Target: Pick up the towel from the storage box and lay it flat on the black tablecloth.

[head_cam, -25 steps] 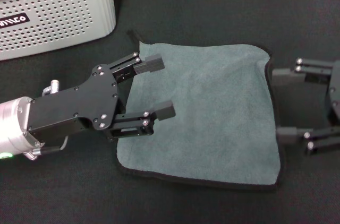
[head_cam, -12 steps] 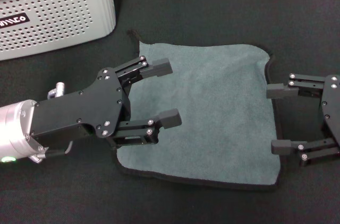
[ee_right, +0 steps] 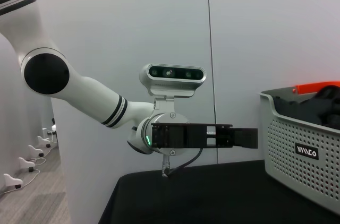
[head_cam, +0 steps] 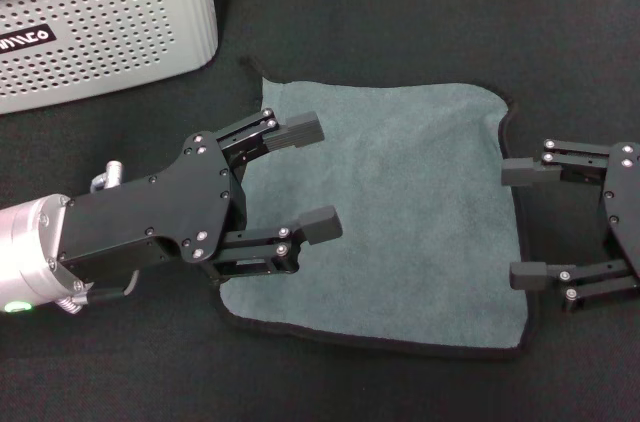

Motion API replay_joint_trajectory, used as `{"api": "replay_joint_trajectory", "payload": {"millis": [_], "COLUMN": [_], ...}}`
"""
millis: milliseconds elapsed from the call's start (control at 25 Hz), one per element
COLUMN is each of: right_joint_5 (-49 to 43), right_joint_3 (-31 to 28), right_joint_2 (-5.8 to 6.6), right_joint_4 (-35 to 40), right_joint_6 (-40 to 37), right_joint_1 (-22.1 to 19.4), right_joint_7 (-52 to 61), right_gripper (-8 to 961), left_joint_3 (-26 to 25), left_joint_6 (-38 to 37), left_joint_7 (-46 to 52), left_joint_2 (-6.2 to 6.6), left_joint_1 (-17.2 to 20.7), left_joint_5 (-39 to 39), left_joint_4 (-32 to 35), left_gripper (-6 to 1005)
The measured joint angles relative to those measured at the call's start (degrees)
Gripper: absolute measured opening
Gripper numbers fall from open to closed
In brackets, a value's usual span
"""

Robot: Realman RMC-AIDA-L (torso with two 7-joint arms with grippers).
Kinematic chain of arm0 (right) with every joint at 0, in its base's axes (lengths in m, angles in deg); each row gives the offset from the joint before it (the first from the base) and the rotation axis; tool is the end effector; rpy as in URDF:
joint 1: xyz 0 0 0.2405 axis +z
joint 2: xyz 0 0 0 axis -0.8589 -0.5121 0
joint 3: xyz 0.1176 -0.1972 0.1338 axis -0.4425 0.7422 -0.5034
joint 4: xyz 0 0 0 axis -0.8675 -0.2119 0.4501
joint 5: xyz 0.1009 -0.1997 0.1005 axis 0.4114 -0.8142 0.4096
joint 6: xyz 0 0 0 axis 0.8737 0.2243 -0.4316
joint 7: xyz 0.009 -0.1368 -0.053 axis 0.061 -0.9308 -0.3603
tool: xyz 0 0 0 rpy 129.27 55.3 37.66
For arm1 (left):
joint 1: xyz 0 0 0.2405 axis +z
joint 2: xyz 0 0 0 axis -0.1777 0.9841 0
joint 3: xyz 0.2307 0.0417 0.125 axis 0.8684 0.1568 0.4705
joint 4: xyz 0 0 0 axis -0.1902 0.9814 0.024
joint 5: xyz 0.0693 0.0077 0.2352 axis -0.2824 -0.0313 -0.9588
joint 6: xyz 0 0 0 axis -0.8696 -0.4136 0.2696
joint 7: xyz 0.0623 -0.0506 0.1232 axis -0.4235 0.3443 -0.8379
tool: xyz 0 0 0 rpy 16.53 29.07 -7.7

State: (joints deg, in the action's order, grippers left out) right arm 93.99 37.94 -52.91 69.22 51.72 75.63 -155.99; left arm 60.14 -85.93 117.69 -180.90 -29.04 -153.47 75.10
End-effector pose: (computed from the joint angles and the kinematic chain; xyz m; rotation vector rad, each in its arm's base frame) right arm 0.2230 0.3092 0.0444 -2.9550 0.0296 0.9317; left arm -0.2645 0.2721 -0.0153 -2.6191 -0.2737 -1.5034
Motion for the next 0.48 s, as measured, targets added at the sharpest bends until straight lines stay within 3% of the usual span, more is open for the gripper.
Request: {"api": "replay_joint_trajectory", "payload": {"millis": [480], "right_joint_5": [-0.02], "right_joint_3": [-0.07], "right_joint_2": [0.01], "right_joint_4": [-0.52], "right_joint_6": [-0.06], "right_joint_1": [0.07], "right_joint_7": [-0.26], "right_gripper": [872], "left_joint_3": [0.00], "left_joint_6": [0.00], "left_joint_7": [0.00], "left_joint_2": [-0.03], "left_joint_1": [0.00], "left_joint_5": [0.06], "left_joint_4": [-0.01], "left_gripper": [879]}}
